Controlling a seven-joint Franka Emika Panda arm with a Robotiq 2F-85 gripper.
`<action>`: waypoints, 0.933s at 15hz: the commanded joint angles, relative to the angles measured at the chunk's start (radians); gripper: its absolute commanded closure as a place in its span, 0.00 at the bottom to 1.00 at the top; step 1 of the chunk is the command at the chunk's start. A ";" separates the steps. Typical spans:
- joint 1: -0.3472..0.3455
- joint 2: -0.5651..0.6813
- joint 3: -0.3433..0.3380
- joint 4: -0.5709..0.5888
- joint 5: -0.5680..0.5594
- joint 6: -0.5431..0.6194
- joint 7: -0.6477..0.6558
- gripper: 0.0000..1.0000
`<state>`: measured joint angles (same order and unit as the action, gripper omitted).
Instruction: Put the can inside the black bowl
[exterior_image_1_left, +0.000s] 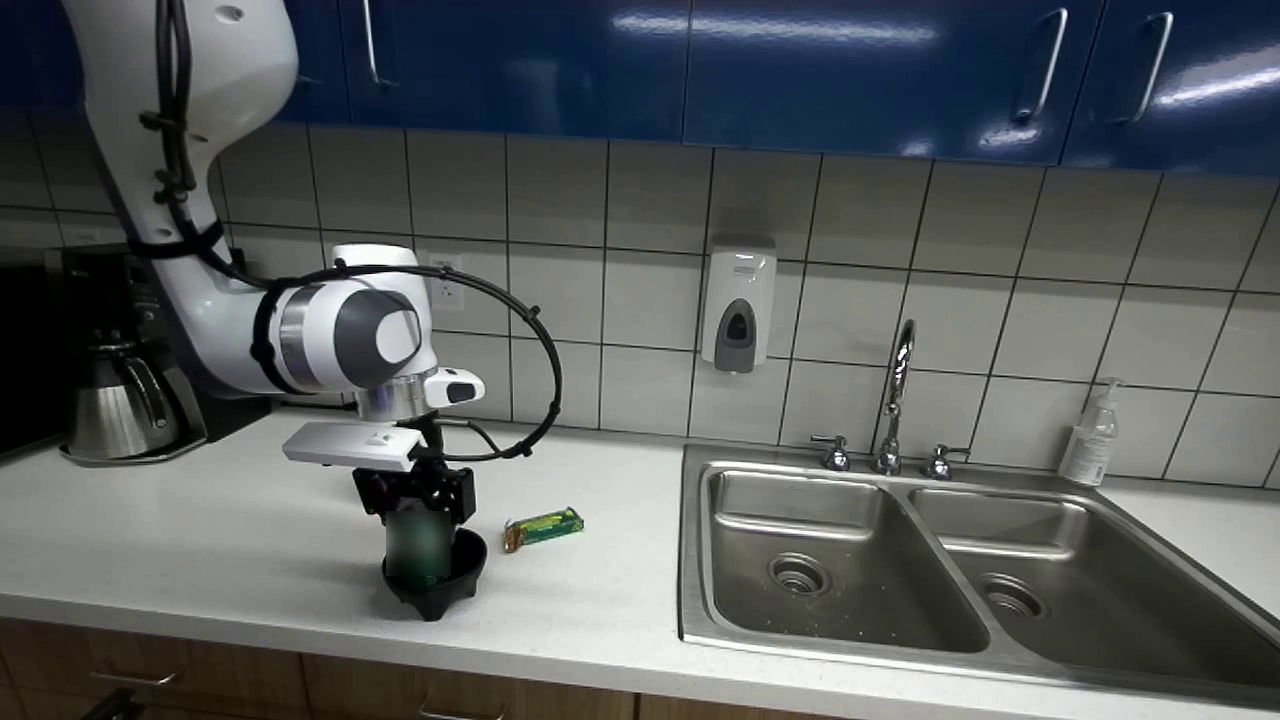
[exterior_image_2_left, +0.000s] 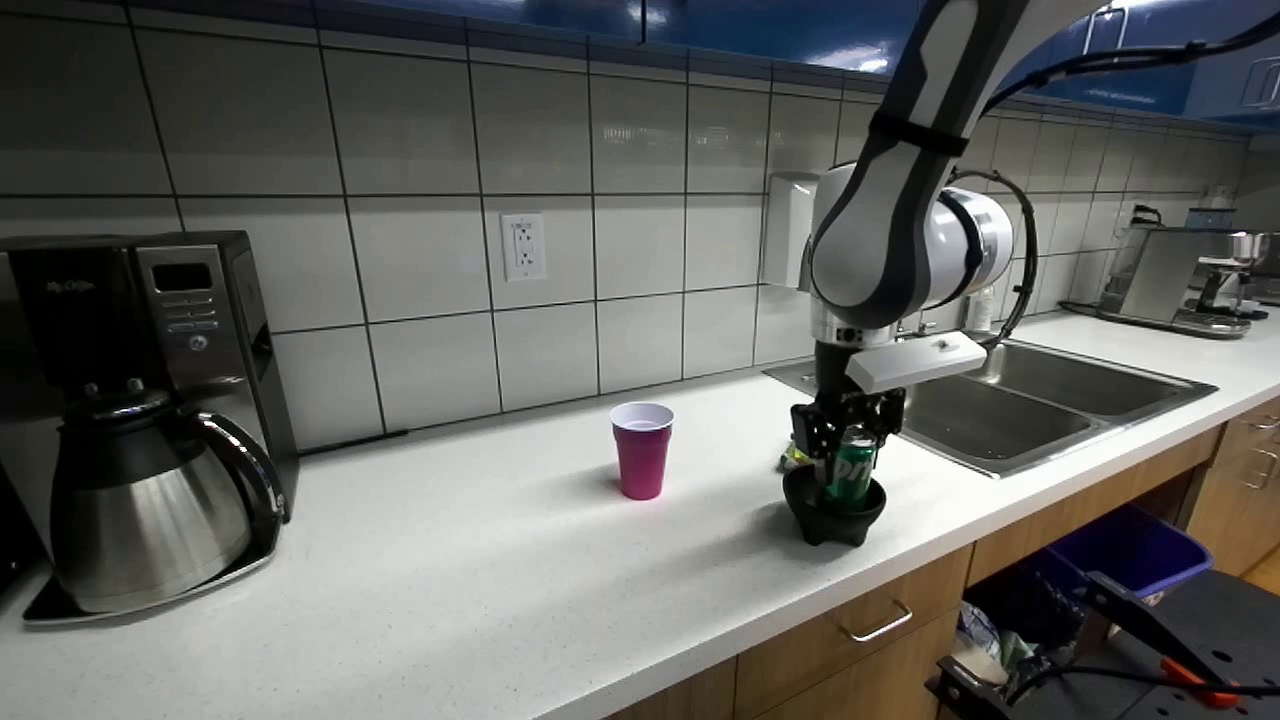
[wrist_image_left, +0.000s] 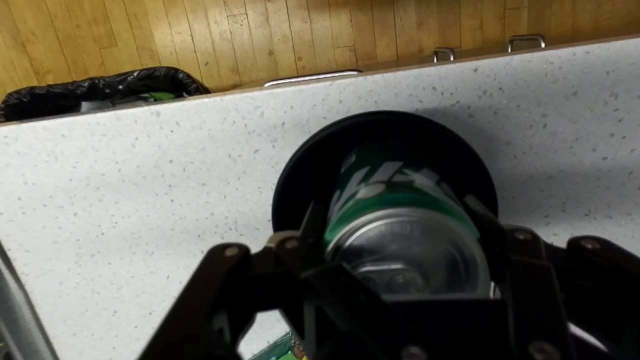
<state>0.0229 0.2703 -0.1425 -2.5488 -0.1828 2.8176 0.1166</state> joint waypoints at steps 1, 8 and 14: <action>0.022 -0.001 -0.022 0.010 -0.033 0.003 0.029 0.08; 0.016 -0.027 -0.014 0.008 -0.020 0.005 0.016 0.00; -0.008 -0.114 0.010 -0.015 0.013 -0.006 -0.018 0.00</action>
<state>0.0299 0.2305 -0.1467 -2.5351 -0.1825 2.8226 0.1175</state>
